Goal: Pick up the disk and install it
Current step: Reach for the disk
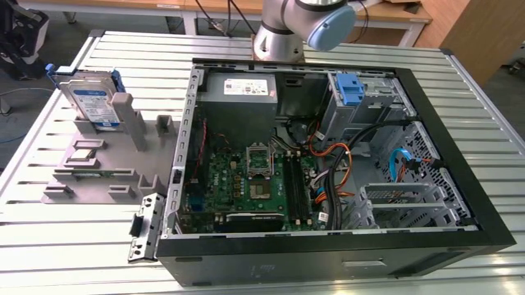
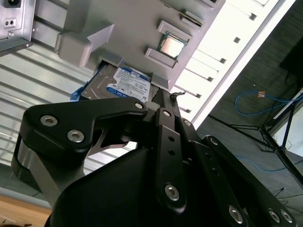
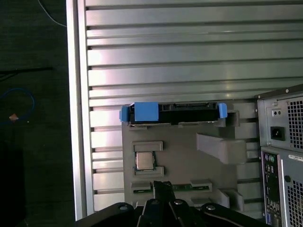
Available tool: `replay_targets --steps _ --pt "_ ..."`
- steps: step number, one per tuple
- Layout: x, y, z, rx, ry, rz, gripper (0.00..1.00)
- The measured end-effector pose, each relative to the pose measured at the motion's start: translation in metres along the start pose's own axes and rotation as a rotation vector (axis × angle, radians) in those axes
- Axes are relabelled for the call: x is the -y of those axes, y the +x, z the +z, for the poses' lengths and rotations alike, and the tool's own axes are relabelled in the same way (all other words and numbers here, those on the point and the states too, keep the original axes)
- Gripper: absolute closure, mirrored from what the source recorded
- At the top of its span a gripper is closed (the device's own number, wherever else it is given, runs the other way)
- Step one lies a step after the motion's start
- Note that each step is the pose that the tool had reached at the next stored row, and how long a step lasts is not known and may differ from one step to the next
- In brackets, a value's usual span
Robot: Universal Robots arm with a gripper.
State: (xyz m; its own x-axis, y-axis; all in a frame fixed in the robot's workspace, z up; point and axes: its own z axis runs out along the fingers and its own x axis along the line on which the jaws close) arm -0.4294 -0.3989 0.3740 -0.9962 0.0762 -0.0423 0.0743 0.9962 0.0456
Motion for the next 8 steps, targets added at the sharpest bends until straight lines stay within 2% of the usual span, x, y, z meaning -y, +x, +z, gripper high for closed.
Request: replay_targets --steps 2,5,8 --pt "0.0003 0.0039 0.0002 0.0001 0.0000 0.000 0.90" --pt "-0.0006 0.0048 0.0010 0.0001 0.0000 0.000 0.90" --pt "-0.0061 0.0053 0.0024 0.0002 0.0000 0.002 0.90"
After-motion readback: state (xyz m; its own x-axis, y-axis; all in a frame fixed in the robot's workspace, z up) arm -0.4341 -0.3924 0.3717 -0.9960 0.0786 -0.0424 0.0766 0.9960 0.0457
